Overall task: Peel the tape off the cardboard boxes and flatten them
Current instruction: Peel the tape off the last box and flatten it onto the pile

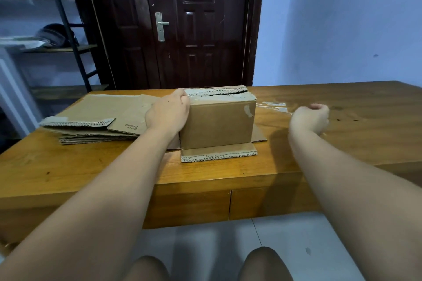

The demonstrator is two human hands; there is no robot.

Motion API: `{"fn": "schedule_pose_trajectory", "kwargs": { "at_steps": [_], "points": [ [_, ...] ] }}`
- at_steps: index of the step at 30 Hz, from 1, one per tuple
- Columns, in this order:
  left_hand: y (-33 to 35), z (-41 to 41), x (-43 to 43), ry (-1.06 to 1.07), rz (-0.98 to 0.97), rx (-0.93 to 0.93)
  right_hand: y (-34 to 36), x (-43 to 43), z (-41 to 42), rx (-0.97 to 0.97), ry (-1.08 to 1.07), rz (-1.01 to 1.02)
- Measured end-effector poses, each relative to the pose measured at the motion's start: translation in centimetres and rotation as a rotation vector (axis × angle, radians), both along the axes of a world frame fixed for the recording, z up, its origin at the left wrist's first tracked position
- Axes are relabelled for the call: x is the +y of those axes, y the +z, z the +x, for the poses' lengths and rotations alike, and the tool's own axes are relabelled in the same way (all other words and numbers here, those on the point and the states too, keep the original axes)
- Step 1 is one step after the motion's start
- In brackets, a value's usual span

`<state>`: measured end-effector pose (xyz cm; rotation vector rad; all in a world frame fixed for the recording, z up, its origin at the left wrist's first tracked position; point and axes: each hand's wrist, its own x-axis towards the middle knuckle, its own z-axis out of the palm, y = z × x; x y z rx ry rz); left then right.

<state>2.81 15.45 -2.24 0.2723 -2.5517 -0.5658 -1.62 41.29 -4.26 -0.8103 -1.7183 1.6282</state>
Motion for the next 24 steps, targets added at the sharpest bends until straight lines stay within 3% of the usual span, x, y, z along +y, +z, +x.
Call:
{"fn": "schedule_pose_trajectory", "kwargs": {
  "at_steps": [3, 6, 8, 11, 14, 19, 22, 24],
  "points": [
    [0.2, -0.2, -0.1, 0.005, -0.07, 0.001, -1.8, -0.7, 0.1, -0.275, 0.29, 0.452],
    [0.5, -0.5, -0.2, 0.018, -0.18, -0.004, -2.4, -0.7, 0.3, -0.544, 0.337, 0.709],
    [0.8, -0.4, -0.1, 0.038, -0.248, -0.022, -2.6, -0.4, 0.4, -0.665, 0.357, 0.779],
    [1.1, -0.5, 0.2, 0.056, -0.33, -0.043, -2.8, -0.5, 0.4, -0.714, 0.371, 0.639],
    [1.5, -0.9, 0.0, 0.059, -0.409, -0.077, -1.8, 0.0, 0.4, -0.599, 0.243, 0.374],
    [1.9, -1.3, -0.2, 0.017, -0.433, -0.12, -0.3, 0.9, 1.1, -0.189, 0.119, -0.05],
    [1.6, -1.2, 0.0, 0.022, -0.407, -0.115, 0.1, 0.4, 1.2, -0.013, 0.103, -0.026],
    [1.7, -1.0, 0.3, 0.02, -0.425, -0.097, 0.2, -0.4, 1.4, -0.039, 0.181, 0.155]
  ]
}}
